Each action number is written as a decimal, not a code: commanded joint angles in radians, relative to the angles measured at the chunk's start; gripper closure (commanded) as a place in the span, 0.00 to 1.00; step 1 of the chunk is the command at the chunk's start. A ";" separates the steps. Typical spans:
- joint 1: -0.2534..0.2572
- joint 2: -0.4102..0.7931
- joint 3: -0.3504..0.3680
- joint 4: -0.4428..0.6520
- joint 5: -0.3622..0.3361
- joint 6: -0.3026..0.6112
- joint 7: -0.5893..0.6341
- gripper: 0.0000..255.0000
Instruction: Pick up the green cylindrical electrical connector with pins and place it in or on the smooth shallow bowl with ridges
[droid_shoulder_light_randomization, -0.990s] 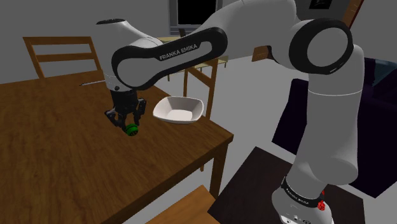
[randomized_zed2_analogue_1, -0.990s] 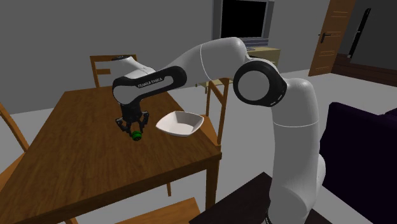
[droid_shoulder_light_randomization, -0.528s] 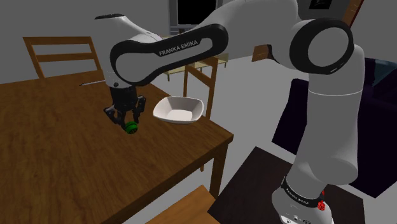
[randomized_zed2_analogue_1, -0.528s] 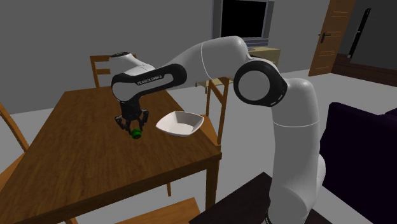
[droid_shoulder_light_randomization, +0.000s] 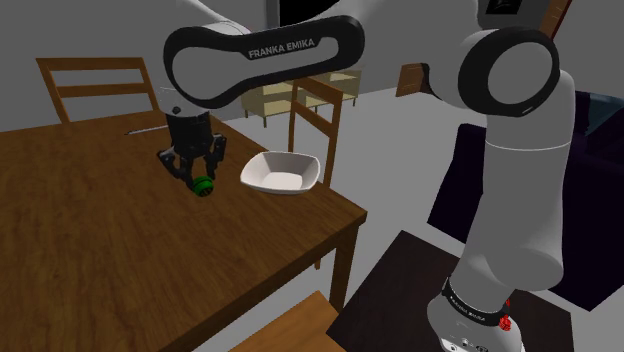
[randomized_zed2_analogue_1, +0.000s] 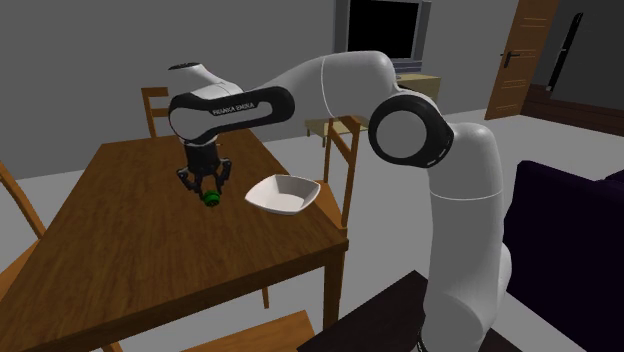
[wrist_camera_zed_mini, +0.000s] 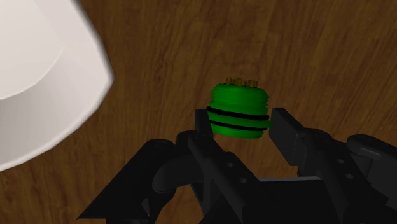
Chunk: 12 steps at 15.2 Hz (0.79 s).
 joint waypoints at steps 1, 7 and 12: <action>0.000 -0.001 0.000 0.025 0.002 -0.027 -0.004 1.00; 0.008 0.007 0.002 0.118 0.001 -0.111 -0.011 1.00; 0.018 0.023 0.004 0.208 -0.004 -0.185 -0.016 1.00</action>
